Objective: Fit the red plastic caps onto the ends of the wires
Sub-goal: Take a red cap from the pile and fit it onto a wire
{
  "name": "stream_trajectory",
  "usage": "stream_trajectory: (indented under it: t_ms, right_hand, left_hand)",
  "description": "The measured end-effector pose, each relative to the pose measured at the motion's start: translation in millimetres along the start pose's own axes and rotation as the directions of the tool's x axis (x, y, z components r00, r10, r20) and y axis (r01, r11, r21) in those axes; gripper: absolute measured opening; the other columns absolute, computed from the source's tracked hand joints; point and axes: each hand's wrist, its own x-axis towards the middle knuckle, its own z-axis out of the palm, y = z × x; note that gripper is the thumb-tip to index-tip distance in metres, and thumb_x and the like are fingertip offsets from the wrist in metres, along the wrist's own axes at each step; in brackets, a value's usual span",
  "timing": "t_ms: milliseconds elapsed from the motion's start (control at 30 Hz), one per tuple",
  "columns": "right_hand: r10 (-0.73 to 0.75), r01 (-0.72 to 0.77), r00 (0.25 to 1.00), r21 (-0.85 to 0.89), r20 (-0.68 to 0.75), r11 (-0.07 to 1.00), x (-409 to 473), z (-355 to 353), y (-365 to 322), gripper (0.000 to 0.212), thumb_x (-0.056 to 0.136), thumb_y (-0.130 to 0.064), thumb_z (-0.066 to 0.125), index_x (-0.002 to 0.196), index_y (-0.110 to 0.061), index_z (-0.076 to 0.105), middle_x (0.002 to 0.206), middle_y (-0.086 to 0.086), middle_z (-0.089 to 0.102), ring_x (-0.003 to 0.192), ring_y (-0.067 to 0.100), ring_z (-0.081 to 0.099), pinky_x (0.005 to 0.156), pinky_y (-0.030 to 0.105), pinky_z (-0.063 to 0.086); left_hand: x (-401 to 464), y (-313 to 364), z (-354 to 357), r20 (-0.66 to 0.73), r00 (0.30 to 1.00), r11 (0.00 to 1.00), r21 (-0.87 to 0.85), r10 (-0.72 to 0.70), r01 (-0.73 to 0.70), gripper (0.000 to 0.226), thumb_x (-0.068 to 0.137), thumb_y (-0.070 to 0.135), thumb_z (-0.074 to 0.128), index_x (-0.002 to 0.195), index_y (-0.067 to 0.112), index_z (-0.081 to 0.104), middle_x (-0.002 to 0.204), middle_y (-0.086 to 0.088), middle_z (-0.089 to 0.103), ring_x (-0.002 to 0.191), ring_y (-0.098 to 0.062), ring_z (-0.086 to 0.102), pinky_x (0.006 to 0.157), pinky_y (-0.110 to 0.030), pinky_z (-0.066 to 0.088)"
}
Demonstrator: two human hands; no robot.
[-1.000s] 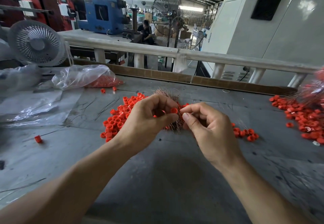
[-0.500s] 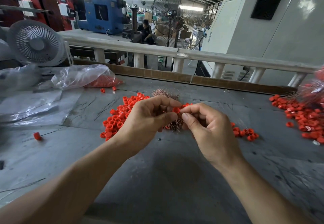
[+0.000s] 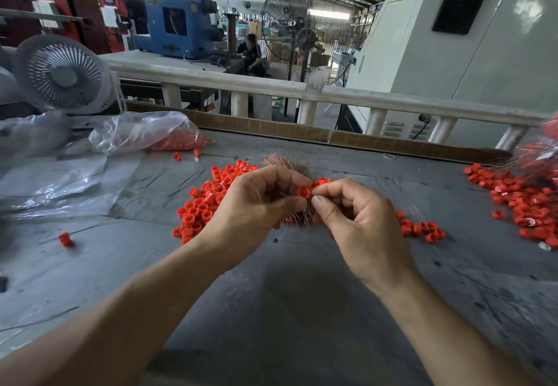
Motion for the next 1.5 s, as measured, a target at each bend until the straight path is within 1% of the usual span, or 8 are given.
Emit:
stream_trajectory:
  t_ms: [167,267,367,733,867,1033,1267,1500]
  right_hand:
    - [-0.009,0.009,1.000,-0.021,0.004,1.000,0.7,0.3,4.3,0.015,0.094,-0.015,0.071,0.092,-0.030,0.073,0.081,-0.008,0.073,0.077,0.014,0.070,0.070,0.026,0.057]
    - [-0.017,0.017,1.000,-0.030,0.002,0.999,0.9,0.4,5.3,0.010,0.092,-0.022,0.070,0.092,-0.032,0.073,0.083,-0.010,0.073,0.078,0.012,0.071,0.070,0.023,0.057]
    - [-0.021,0.021,1.000,-0.038,-0.008,0.999,1.5,1.6,5.8,0.009,0.090,-0.026,0.069,0.090,-0.034,0.073,0.084,-0.011,0.073,0.078,0.009,0.070,0.069,0.019,0.055]
    - [-0.026,0.026,1.000,-0.042,0.006,0.999,0.7,0.5,3.4,0.015,0.095,-0.016,0.071,0.091,-0.030,0.073,0.082,-0.008,0.073,0.076,0.010,0.069,0.067,0.017,0.054]
    - [-0.023,0.023,1.000,-0.049,0.000,0.999,0.3,-0.1,1.0,0.016,0.095,-0.015,0.071,0.090,-0.030,0.073,0.082,-0.006,0.073,0.075,0.011,0.069,0.068,0.020,0.055]
    - [-0.005,0.005,1.000,-0.011,-0.011,1.000,-0.1,-0.1,-1.8,0.016,0.095,-0.013,0.071,0.091,-0.027,0.074,0.082,-0.008,0.073,0.076,0.009,0.069,0.067,0.014,0.052]
    - [-0.010,0.009,1.000,-0.009,-0.019,1.000,-0.3,-0.6,-2.8,0.014,0.095,-0.013,0.071,0.092,-0.026,0.074,0.080,-0.006,0.073,0.076,0.012,0.069,0.068,0.020,0.055]
    - [-0.022,0.021,0.999,-0.035,-0.032,0.999,0.5,-1.0,-1.6,0.012,0.094,-0.013,0.072,0.090,-0.024,0.074,0.078,-0.004,0.072,0.074,0.015,0.068,0.070,0.031,0.055]
  left_hand:
    - [0.6,-1.7,0.6,0.005,1.000,1.000,-0.023,-0.008,0.008,0.021,0.088,-0.002,0.072,0.104,0.010,0.072,0.090,-0.010,0.069,0.075,-0.013,0.061,0.057,-0.019,0.050]
    - [1.0,-3.0,0.1,0.011,1.000,1.000,0.003,0.002,-0.002,0.021,0.087,0.000,0.073,0.102,0.015,0.072,0.091,-0.011,0.070,0.076,-0.014,0.063,0.059,-0.018,0.051]
    - [2.2,-4.7,1.1,0.010,1.000,1.000,-0.002,0.003,-0.003,0.022,0.086,-0.001,0.075,0.099,0.017,0.072,0.087,-0.002,0.071,0.073,-0.012,0.063,0.058,-0.017,0.049]
    - [3.5,-8.1,0.6,-0.036,0.999,0.999,-0.040,0.001,-0.003,0.022,0.086,0.004,0.076,0.104,0.014,0.070,0.083,0.004,0.069,0.071,-0.008,0.062,0.057,-0.018,0.050]
    - [3.4,-8.4,-0.4,-0.038,0.999,0.999,-0.034,0.002,-0.003,0.022,0.086,0.006,0.076,0.105,0.015,0.071,0.082,0.007,0.069,0.070,-0.007,0.061,0.058,-0.018,0.051]
    - [3.3,-8.3,-1.0,-0.034,0.999,0.999,-0.038,-0.007,0.006,0.020,0.091,0.006,0.072,0.108,0.016,0.071,0.079,0.007,0.069,0.068,-0.007,0.060,0.058,-0.019,0.050]
    - [0.8,-5.4,1.5,0.010,1.000,1.000,0.019,0.014,-0.014,0.025,0.100,0.003,0.060,0.116,0.016,0.073,0.067,0.015,0.066,0.059,0.001,0.055,0.052,-0.011,0.042]
    - [-0.3,-4.4,2.6,0.019,1.000,1.000,-0.005,0.005,-0.005,0.028,0.100,0.001,0.058,0.117,0.017,0.074,0.068,0.014,0.067,0.060,-0.001,0.054,0.053,-0.011,0.043]
